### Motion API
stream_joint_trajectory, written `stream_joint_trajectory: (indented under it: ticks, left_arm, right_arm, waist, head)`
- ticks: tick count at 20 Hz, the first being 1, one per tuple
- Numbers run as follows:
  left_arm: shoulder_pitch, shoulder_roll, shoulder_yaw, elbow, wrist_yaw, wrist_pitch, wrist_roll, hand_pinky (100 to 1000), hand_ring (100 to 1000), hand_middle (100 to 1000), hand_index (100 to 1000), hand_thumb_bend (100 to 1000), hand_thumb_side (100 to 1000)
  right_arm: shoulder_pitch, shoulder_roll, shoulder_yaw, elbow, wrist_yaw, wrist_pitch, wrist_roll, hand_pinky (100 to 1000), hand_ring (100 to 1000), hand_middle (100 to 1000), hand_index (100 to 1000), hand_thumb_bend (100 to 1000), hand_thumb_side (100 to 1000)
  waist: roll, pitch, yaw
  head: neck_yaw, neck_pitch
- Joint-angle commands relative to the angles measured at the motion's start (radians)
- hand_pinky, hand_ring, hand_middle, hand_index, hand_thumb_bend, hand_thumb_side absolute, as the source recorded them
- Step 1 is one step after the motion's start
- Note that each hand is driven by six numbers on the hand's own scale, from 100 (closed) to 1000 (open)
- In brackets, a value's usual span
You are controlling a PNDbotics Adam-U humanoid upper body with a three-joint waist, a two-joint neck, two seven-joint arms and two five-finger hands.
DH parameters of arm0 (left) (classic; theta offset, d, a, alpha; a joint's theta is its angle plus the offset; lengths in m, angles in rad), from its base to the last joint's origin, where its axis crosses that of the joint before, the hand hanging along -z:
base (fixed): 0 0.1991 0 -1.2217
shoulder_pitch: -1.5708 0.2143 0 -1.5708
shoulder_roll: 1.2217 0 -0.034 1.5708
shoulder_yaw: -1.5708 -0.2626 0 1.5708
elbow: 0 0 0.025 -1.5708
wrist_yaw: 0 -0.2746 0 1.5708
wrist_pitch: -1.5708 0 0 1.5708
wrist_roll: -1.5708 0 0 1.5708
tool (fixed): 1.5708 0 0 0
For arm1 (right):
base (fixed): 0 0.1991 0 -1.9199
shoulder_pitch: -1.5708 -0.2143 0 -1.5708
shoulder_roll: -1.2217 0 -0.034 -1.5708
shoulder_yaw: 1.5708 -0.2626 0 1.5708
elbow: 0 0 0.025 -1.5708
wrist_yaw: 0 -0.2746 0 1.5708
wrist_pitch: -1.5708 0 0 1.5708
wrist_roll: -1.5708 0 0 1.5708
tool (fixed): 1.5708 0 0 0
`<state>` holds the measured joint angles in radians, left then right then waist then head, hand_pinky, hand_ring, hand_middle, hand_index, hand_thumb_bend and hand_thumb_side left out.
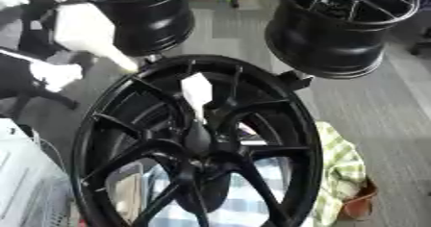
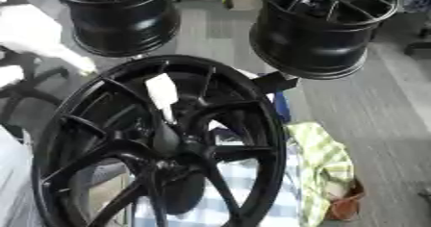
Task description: Pull the pin out of the wheel hub.
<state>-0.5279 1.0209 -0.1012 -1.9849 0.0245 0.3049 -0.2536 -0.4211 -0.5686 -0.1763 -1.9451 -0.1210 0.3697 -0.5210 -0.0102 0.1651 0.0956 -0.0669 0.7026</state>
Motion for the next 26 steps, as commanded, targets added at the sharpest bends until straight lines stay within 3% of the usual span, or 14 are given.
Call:
stream_joint_trajectory:
  ticks: [1,4,9,17,22,26]
  left_arm:
    - [0.029,0.097,0.140,0.012,0.025,0.067,0.140,649,511,335,595,100,130]
    - [0.048,0.130,0.192,0.129,0.002,0.101,0.223,648,512,336,596,100,125]
    - [0.021,0.137,0.220,0.407,-0.004,0.069,0.274,643,511,336,603,100,150]
    - [-0.030,0.107,0.158,0.678,-0.135,-0.028,0.220,659,528,366,622,100,141]
    - [-0.061,0.062,0.115,0.781,-0.241,-0.062,0.176,664,538,386,636,100,141]
    - [-0.072,0.030,0.091,0.809,-0.248,-0.108,0.143,674,551,412,659,100,175]
  right_arm:
    - [-0.011,-0.039,-0.015,-0.021,0.010,-0.001,-0.009,786,605,587,722,226,381]
    - [-0.016,-0.041,-0.015,-0.026,0.016,-0.001,-0.008,786,606,588,722,226,382]
    - [-0.021,-0.047,-0.016,-0.029,0.025,0.001,-0.007,787,607,589,723,227,374]
    - [-0.027,-0.044,-0.016,-0.036,0.032,0.001,-0.007,787,608,589,724,227,372]
    - [-0.031,-0.040,-0.012,-0.035,0.029,0.001,-0.002,787,608,589,723,225,374]
    - [-0.031,-0.038,-0.011,-0.033,0.026,0.001,-0.001,787,607,588,723,224,375]
  waist:
    - [0.001,-0.017,0.003]
    - [0.001,-0.019,0.005]
    - [0.000,-0.022,0.003]
    - [-0.004,-0.026,-0.002]
    - [-0.006,-0.025,-0.005]
    - [-0.008,-0.024,-0.007]
  head:
    - [-0.012,0.002]
    - [-0.014,0.001]
    - [-0.018,-0.006]
    - [-0.009,-0.006]
    - [-0.003,-0.011]
    - [-0.005,-0.012]
